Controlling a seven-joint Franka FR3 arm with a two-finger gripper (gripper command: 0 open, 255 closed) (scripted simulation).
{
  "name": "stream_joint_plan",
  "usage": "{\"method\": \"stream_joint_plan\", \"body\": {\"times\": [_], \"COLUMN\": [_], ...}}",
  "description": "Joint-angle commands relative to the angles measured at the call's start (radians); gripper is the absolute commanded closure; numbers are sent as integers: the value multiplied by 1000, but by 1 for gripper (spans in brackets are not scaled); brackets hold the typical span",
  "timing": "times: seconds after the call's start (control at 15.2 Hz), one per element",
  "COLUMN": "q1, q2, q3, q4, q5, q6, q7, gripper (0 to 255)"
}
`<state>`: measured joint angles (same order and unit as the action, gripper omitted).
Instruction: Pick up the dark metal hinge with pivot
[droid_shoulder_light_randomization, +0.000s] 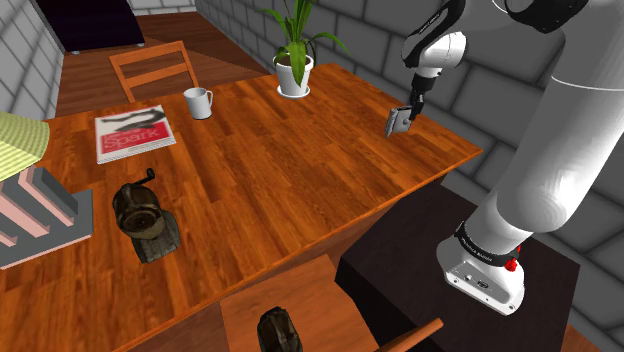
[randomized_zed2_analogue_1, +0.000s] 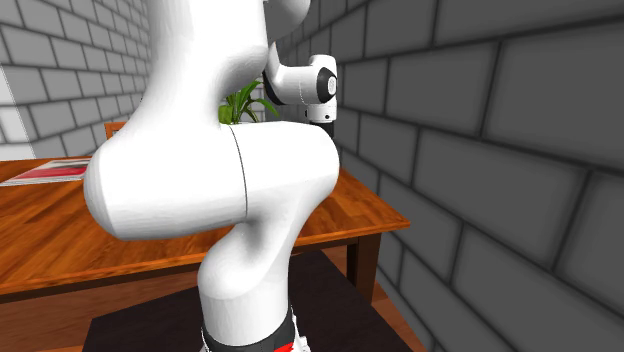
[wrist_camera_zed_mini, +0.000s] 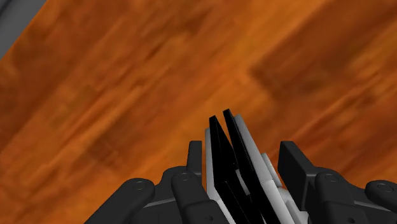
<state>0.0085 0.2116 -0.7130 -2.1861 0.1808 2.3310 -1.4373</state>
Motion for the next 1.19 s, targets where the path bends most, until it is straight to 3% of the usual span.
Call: {"method": "stream_joint_plan", "body": {"times": [0.0,0.4,1.12], "q1": [0,-1,28], "q2": [1,3,-108], "q3": [0,1,-29], "q4": [-1,0,50], "q5": [0,2,-103], "q6": [1,1,-129], "q7": [0,-1,71], "gripper": [255,255,255]}}
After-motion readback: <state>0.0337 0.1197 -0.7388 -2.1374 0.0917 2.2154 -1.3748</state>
